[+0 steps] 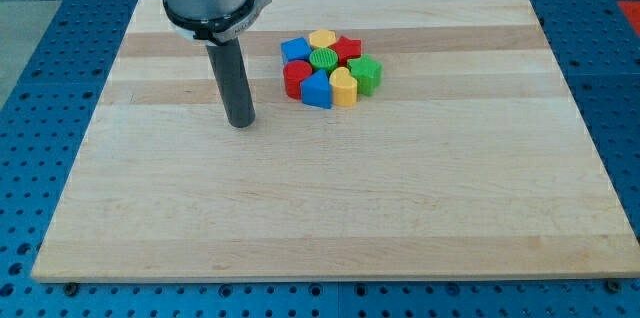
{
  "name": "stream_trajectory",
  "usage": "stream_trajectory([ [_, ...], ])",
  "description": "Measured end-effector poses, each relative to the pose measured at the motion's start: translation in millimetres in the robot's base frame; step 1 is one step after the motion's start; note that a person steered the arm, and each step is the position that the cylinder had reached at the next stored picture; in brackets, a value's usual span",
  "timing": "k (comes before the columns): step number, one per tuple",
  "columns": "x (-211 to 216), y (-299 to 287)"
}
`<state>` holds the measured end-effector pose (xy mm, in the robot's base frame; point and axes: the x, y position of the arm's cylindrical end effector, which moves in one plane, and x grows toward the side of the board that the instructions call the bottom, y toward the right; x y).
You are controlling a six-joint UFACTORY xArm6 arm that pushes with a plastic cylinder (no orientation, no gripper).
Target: Nudge the group of blocks right a bit
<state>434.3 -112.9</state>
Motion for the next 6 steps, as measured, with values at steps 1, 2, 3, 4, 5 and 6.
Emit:
stream_trajectory([
  [1,0.0,0.0],
  [2,-5.0,0.0],
  [3,-18.0,0.7],
  [4,-28.3,20.0],
  [5,-34.4,45.7],
  [6,-45.3,58.4],
])
